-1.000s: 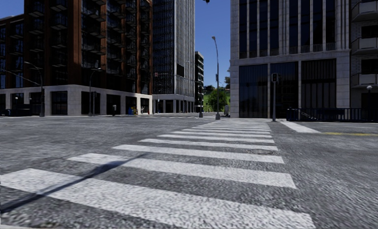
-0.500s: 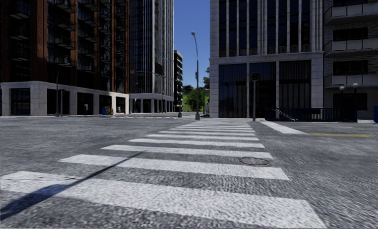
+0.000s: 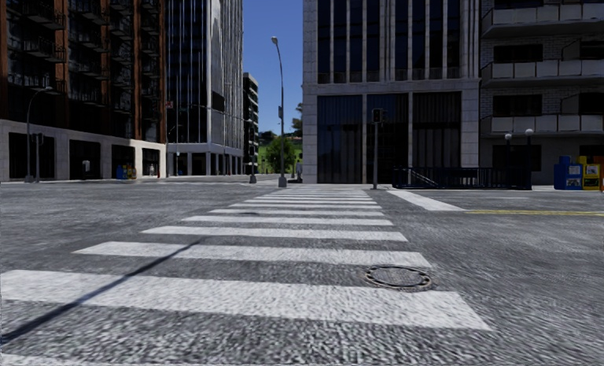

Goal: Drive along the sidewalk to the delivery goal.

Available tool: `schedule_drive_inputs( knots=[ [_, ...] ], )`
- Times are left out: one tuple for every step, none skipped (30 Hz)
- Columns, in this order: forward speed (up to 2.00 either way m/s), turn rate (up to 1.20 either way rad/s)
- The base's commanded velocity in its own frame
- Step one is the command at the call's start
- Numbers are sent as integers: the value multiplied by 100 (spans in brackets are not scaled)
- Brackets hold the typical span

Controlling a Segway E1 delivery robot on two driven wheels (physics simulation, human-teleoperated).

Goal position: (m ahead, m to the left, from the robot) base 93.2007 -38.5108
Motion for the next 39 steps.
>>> schedule_drive_inputs(
  knots=[
    [124, -29],
    [120, -27],
    [120, -27],
    [119, -27],
    [118, -27],
    [118, -26],
    [118, -15],
    [118, -15],
    [118, 0],
    [138, 0],
    [200, 0],
    [200, 0],
    [200, 0],
    [200, 0],
    [200, 0],
    [200, 0],
    [200, 0],
    [200, 0],
    [200, 0],
    [200, 0],
    [200, 0],
    [200, 0],
    [200, 0],
    [200, 0],
    [200, 0],
    [200, 0],
    [200, 0],
    [200, 0],
    [200, 0],
    [200, 0],
    [200, 0],
    [200, 0],
    [200, 0],
    [200, 0],
    [200, 0],
    [200, 0],
    [200, 0],
    [200, 0],
    [200, 0]
  ],
)
